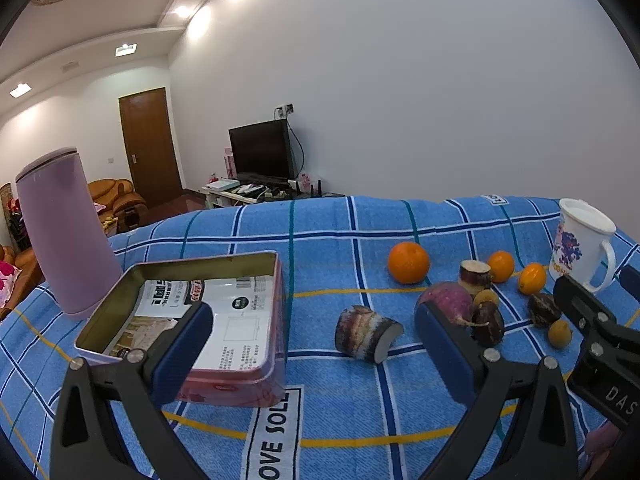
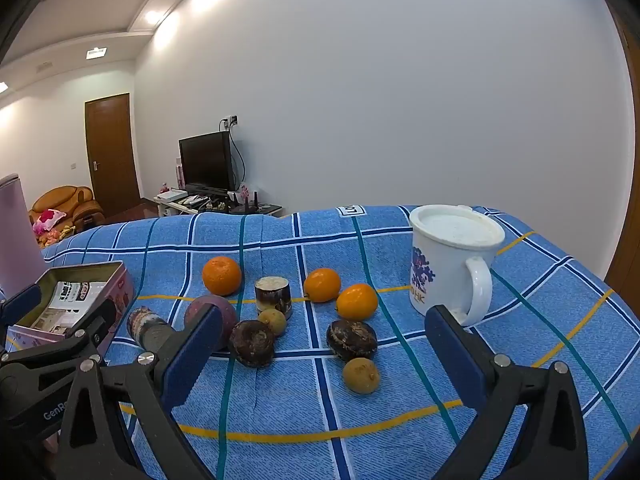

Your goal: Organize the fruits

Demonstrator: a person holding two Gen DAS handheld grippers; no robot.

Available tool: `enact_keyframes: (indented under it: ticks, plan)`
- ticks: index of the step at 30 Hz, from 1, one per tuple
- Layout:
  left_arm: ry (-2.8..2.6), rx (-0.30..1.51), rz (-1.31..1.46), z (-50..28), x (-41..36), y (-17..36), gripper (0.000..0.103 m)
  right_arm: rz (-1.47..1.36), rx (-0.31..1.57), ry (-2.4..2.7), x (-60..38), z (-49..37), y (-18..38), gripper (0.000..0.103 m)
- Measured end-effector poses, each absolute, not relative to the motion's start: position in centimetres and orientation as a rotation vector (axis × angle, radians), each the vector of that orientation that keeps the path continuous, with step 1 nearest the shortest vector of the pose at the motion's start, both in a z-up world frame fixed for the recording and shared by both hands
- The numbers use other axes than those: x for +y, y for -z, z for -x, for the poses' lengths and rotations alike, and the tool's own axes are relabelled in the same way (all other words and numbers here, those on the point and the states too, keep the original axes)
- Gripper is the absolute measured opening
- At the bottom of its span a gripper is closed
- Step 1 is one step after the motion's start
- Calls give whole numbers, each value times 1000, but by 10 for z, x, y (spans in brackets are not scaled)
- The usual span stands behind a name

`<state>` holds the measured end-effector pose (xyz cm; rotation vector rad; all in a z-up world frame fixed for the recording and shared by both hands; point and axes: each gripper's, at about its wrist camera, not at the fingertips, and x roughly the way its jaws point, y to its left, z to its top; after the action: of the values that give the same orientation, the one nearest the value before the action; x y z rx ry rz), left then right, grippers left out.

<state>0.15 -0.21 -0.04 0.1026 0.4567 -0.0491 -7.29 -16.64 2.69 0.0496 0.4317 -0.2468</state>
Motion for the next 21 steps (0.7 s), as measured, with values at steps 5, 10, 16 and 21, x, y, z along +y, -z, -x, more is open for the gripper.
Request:
enact_keyframes:
  ticks: [5, 10, 16, 21]
  plan:
    - [51, 454, -102, 0, -2, 0, 103, -50, 432, 247, -166, 73, -27, 102]
    - [51, 456, -97, 0, -2, 0, 103, -50, 432, 247, -166, 73, -27, 102]
    - [52, 458, -97, 0, -2, 0, 103, -50, 432, 247, -166, 73, -27, 102]
    - [51, 460, -97, 0, -1, 0, 103, -50, 432, 247, -167, 73, -27, 102]
